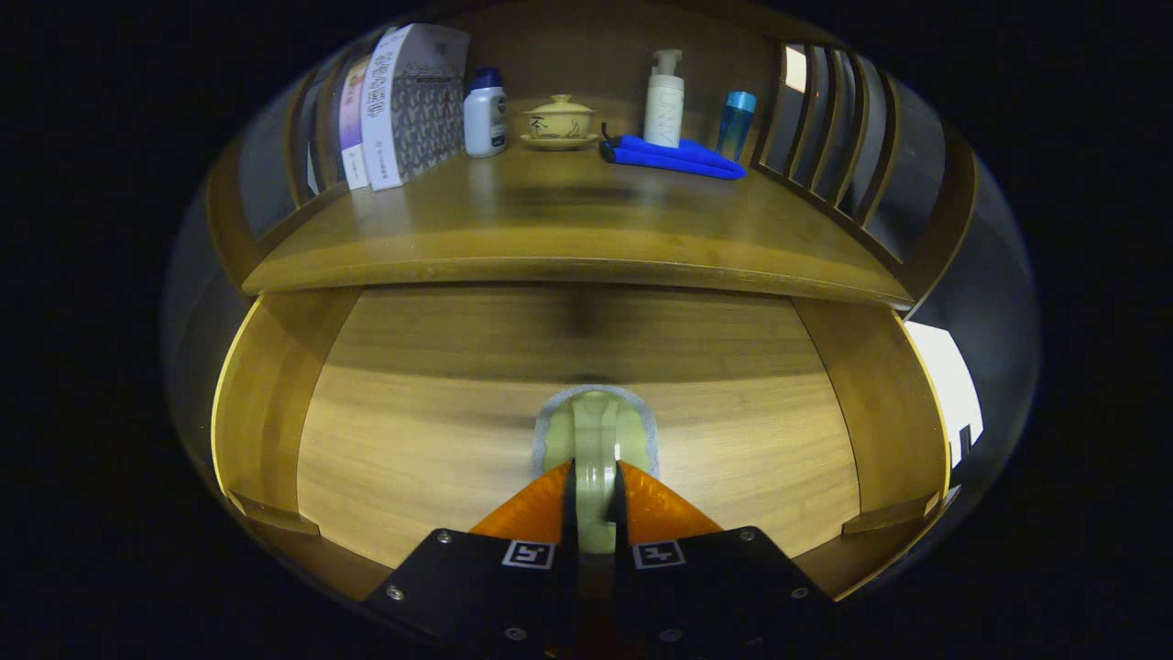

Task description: Pull open the drawer, take out the items inside it, and place them on the countertop above the cabinet.

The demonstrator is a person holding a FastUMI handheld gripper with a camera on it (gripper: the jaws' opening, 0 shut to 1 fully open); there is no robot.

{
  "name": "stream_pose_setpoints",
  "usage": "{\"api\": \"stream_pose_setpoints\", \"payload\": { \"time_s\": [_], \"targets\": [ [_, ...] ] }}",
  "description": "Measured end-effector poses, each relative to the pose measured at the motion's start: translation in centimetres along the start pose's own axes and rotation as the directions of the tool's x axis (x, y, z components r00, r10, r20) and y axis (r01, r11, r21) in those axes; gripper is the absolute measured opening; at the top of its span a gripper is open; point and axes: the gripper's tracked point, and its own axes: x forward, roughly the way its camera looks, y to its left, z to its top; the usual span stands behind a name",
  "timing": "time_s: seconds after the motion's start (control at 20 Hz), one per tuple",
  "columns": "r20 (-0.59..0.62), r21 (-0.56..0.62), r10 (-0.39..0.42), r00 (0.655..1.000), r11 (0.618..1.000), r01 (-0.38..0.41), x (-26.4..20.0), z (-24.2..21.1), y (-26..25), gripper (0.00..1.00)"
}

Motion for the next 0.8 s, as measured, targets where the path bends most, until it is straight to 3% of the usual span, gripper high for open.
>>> {"api": "stream_pose_setpoints", "payload": {
  "time_s": [0.5, 0.65, 0.8],
  "targets": [
    [0.162, -0.093, -0.023, 0.986, 0.995, 0.039, -4.8, 1.1, -1.8, 0.16],
    [0.229, -0.083, -0.063, 0.971, 0.993, 0.084, -7.2, 2.7, -3.9, 0.16],
    [0.300, -0.044, -0.055, 0.952, 0.997, 0.071, -8.9, 5.0, -4.6, 0.16]
  ]
}}
